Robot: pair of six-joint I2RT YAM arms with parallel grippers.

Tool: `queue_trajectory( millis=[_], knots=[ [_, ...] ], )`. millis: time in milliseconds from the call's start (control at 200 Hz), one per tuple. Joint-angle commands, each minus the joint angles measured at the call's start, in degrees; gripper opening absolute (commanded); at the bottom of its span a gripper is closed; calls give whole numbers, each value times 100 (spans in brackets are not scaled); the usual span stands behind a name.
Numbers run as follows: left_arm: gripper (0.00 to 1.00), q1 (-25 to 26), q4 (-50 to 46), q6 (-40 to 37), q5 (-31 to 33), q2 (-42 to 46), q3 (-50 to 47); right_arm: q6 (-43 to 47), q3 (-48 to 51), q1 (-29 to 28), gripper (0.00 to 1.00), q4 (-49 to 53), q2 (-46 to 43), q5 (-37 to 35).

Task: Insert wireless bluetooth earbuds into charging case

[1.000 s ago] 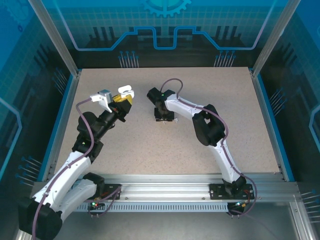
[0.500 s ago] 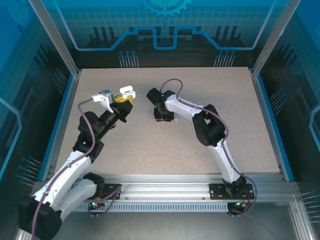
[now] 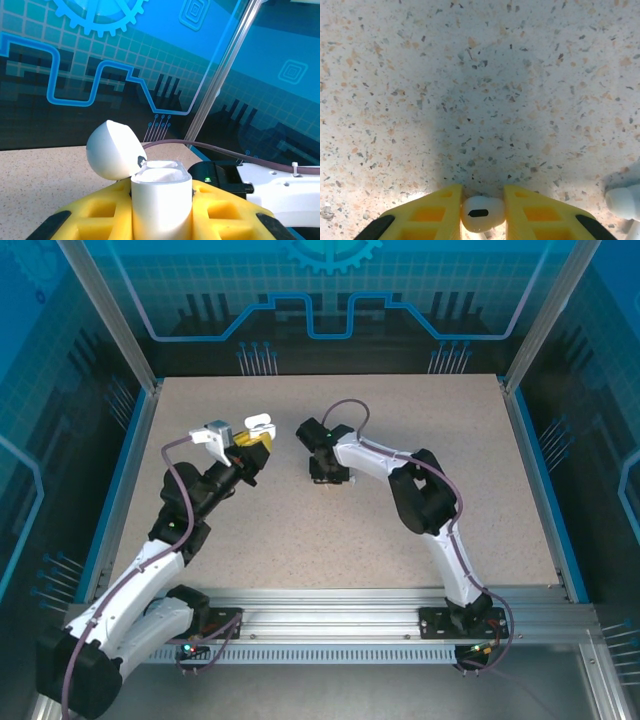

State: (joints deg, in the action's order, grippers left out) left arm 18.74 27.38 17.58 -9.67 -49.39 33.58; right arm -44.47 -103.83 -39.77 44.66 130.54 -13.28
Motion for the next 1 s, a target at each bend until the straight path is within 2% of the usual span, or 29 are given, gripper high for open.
queue_trajectory(
  millis=[0,340,660,995],
  knots=[
    [0,68,316,-186,55,-19,-1,195,459,-87,24,-444,-442,-116],
    [0,195,793,-613,-113,-82,47,514,1268,-97,23,-1427,-1719,-425],
    [0,547,1480,-1409,-323,-498,269,1009,1244,-75,23,-1663,-3173,-784],
    [0,986,1823,-2305,13,-843,783,1636,1455,-35,23,-2467,-4739,-945]
  ],
)
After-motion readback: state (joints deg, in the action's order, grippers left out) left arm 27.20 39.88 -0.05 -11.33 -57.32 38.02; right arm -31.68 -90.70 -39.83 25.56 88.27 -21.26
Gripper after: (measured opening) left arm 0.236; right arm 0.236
